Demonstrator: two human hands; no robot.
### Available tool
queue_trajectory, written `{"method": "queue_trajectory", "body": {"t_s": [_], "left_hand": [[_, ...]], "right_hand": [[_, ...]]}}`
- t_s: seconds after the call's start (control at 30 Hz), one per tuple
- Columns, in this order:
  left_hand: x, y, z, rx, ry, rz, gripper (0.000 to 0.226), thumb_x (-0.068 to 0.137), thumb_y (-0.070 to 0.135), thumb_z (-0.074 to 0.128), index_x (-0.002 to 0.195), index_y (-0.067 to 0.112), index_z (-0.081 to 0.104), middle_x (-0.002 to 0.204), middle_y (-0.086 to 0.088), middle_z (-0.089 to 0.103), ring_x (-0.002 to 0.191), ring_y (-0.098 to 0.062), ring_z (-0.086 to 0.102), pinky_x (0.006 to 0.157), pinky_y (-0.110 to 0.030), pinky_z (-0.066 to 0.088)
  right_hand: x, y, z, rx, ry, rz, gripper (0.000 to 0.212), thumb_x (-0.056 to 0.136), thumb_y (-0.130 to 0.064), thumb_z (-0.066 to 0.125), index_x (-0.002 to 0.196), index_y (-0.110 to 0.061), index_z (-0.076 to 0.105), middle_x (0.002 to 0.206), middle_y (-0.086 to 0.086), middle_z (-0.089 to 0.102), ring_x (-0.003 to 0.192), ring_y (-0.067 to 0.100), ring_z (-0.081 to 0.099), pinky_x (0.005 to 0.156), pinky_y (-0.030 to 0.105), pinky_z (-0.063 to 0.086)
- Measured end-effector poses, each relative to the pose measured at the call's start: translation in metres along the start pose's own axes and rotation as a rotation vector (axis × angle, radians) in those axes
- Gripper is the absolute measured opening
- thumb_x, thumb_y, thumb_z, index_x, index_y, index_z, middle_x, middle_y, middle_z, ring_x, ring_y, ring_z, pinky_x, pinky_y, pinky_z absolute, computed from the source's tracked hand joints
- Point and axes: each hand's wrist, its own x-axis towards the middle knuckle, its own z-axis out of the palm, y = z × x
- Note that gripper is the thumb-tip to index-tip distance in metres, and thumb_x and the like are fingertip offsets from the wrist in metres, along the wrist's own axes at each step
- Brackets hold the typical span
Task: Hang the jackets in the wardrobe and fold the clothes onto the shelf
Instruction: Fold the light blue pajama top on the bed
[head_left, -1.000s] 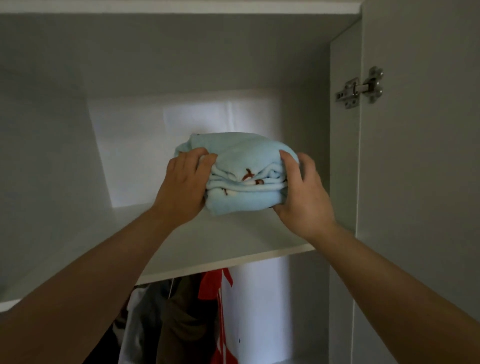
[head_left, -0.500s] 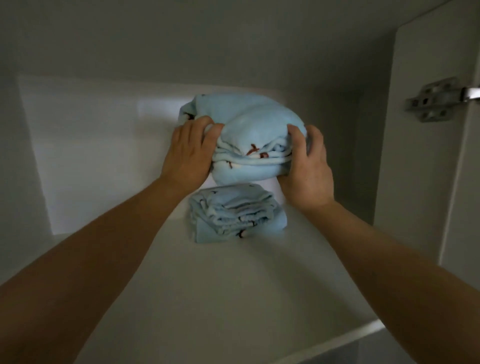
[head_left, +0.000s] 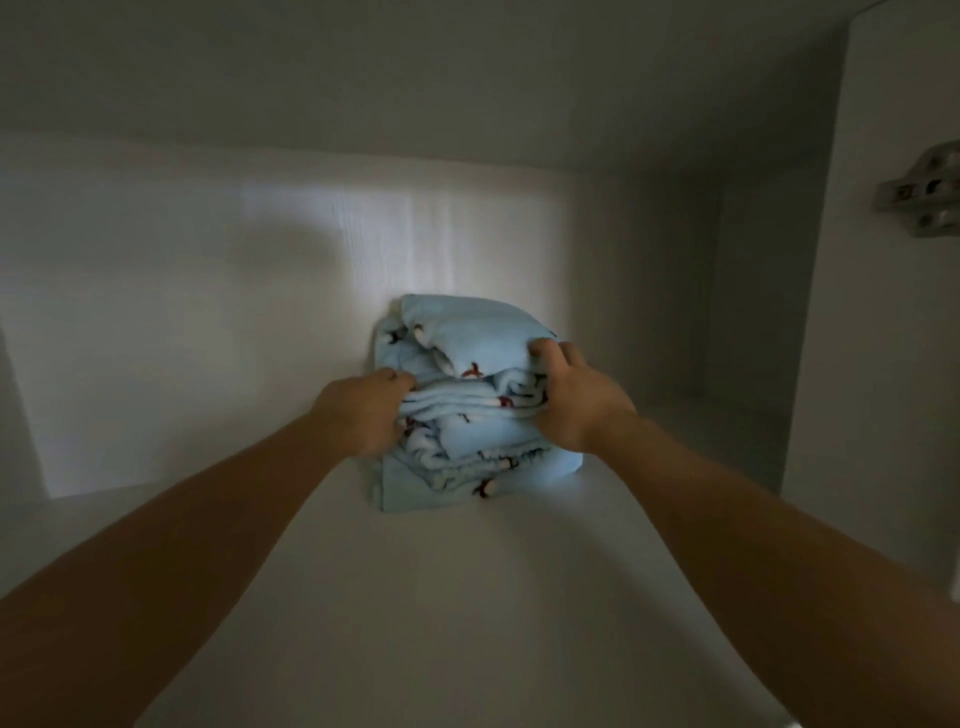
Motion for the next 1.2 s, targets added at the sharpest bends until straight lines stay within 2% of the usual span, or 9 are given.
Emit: {"method": "queue_trajectory", "body": {"t_s": [0.2, 0.47, 0.67, 0.8, 0.9, 0.97, 1.03, 1.13, 1.2], "left_hand": [[-0.006, 0.01, -0.018, -0.024, 0.157, -0.045, 0.04, 0.092, 0.028, 0.059, 0.127, 0.012, 0.052, 0.117, -0.007, 0.056, 0.089, -0.026, 0.06, 0.072, -0.038, 0.051], [-0.01, 0.052, -0.047, -0.004, 0.331, -0.018, 0.042, 0.088, 0.018, 0.06, 0.128, 0.006, 0.055, 0.119, -0.013, 0.058, 0.106, -0.03, 0.051, 0.073, -0.036, 0.039], [-0.016, 0.078, -0.067, -0.013, 0.329, -0.007, 0.037, 0.091, 0.021, 0.057, 0.126, 0.01, 0.054, 0.121, -0.01, 0.056, 0.108, -0.027, 0.051, 0.077, -0.036, 0.041], [-0.027, 0.108, -0.083, -0.022, 0.261, 0.002, 0.031, 0.094, 0.025, 0.056, 0.122, 0.013, 0.055, 0.118, -0.006, 0.055, 0.103, -0.023, 0.054, 0.074, -0.036, 0.045], [-0.043, 0.134, -0.096, -0.053, 0.258, 0.016, 0.029, 0.095, 0.03, 0.056, 0.119, 0.015, 0.058, 0.113, -0.004, 0.058, 0.097, -0.022, 0.058, 0.072, -0.036, 0.048], [-0.057, 0.155, -0.105, -0.074, 0.27, 0.045, 0.025, 0.095, 0.033, 0.056, 0.114, 0.018, 0.062, 0.106, -0.001, 0.062, 0.091, -0.02, 0.06, 0.069, -0.032, 0.047], [-0.071, 0.177, -0.119, -0.105, 0.256, 0.075, 0.022, 0.095, 0.036, 0.055, 0.107, 0.02, 0.064, 0.099, 0.002, 0.066, 0.086, -0.019, 0.063, 0.069, -0.033, 0.05], [-0.089, 0.209, -0.143, -0.161, 0.212, 0.11, 0.026, 0.094, 0.045, 0.054, 0.108, 0.025, 0.062, 0.09, 0.004, 0.067, 0.079, -0.018, 0.064, 0.073, -0.038, 0.054], [-0.103, 0.229, -0.159, -0.201, 0.204, 0.114, 0.032, 0.091, 0.054, 0.054, 0.11, 0.028, 0.058, 0.088, 0.006, 0.066, 0.077, -0.015, 0.063, 0.073, -0.038, 0.054]], "right_hand": [[-0.016, -0.002, -0.011, 0.038, 0.127, -0.033, 0.078, 0.076, -0.009, 0.056, 0.143, -0.028, 0.02, 0.15, 0.002, 0.025, 0.129, 0.036, 0.04, 0.097, 0.047, 0.045], [-0.037, -0.006, -0.029, 0.068, 0.05, -0.023, 0.083, 0.082, -0.015, 0.061, 0.149, -0.027, 0.013, 0.157, 0.0, 0.02, 0.137, 0.033, 0.035, 0.104, 0.048, 0.042], [-0.059, -0.008, -0.045, 0.065, 0.023, 0.004, 0.076, 0.085, -0.017, 0.059, 0.149, -0.023, 0.018, 0.152, 0.005, 0.03, 0.133, 0.034, 0.04, 0.101, 0.047, 0.044], [-0.085, -0.011, -0.062, 0.062, 0.024, 0.065, 0.061, 0.092, -0.016, 0.051, 0.148, -0.02, 0.027, 0.143, 0.01, 0.045, 0.122, 0.034, 0.052, 0.091, 0.044, 0.05], [-0.114, -0.013, -0.084, 0.08, 0.064, 0.071, 0.028, 0.09, -0.013, 0.045, 0.117, -0.017, 0.051, 0.11, 0.011, 0.064, 0.098, 0.035, 0.063, 0.073, 0.039, 0.052], [-0.137, -0.01, -0.1, 0.09, 0.134, 0.06, 0.009, 0.088, -0.012, 0.044, 0.087, -0.019, 0.048, 0.092, 0.012, 0.066, 0.088, 0.038, 0.063, 0.066, 0.034, 0.045], [-0.161, -0.005, -0.118, 0.103, 0.218, 0.061, 0.021, 0.09, -0.014, 0.044, 0.07, -0.02, 0.039, 0.082, 0.014, 0.062, 0.083, 0.041, 0.06, 0.064, 0.031, 0.037], [-0.195, 0.0, -0.146, 0.177, 0.339, 0.086, 0.025, 0.092, -0.015, 0.048, 0.068, -0.012, 0.053, 0.082, 0.018, 0.064, 0.084, 0.046, 0.055, 0.066, 0.034, 0.043], [-0.219, 0.004, -0.16, 0.301, 0.408, 0.102, 0.02, 0.093, -0.016, 0.054, 0.087, -0.002, 0.067, 0.092, 0.02, 0.069, 0.095, 0.043, 0.06, 0.077, 0.042, 0.052]]}}
